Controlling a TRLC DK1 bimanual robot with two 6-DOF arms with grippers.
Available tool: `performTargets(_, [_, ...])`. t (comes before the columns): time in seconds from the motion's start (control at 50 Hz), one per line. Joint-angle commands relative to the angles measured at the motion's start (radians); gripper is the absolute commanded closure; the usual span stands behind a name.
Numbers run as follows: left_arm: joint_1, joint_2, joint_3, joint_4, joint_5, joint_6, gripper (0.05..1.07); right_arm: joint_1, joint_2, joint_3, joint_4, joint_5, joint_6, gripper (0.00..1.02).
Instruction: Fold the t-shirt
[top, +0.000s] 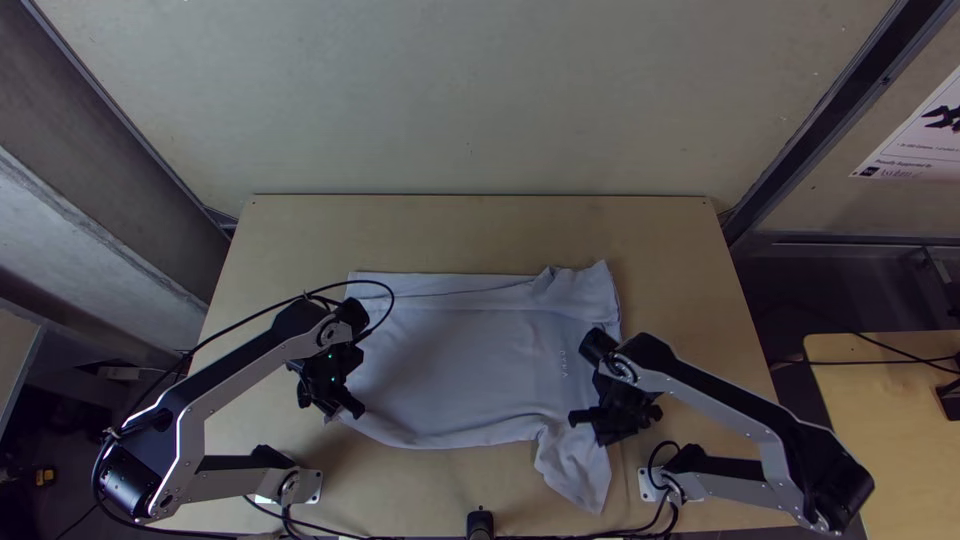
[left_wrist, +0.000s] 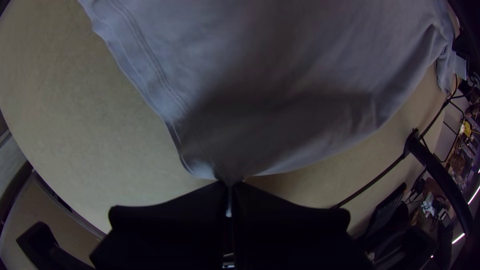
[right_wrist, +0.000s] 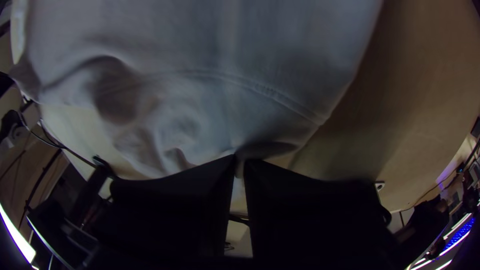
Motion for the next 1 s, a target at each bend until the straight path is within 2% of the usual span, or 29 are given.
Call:
performTargets(0.0, [0.012,-0.019,0.031,-0.019,0.007,0.001,1.04,-0.051,-0.073,0.074,-0.044,0.007,0.005,1.0])
performTargets(0.08, [0.022,-0.026,0.051,-0.016,0.008,-0.001,1.04,-0.106,-0.1,0.111,-0.078,0.009,-0.01,1.0])
performTargets(0.24, [0.096,-0.035,0.096,-0.004,0.005,0.011,1.04,-0.272,-0.11,0.14,-0.145,0.01,-0.138,1.0])
performTargets(0.42, [0.214,-0.038,0.125,-0.007,0.007,0.071,1.04,-0.397,-0.11,0.143,-0.158,0.032,-0.225,1.0])
performTargets(0.52, [0.251,-0.041,0.12,-0.007,0.007,0.087,1.04,-0.43,-0.096,0.159,-0.158,0.036,-0.239,1.0])
performTargets(0.98, [0.26,-0.001,0.249,0.03,0.004,0.047,1.04,-0.496,0.042,0.367,-0.107,0.059,-0.24,1.0])
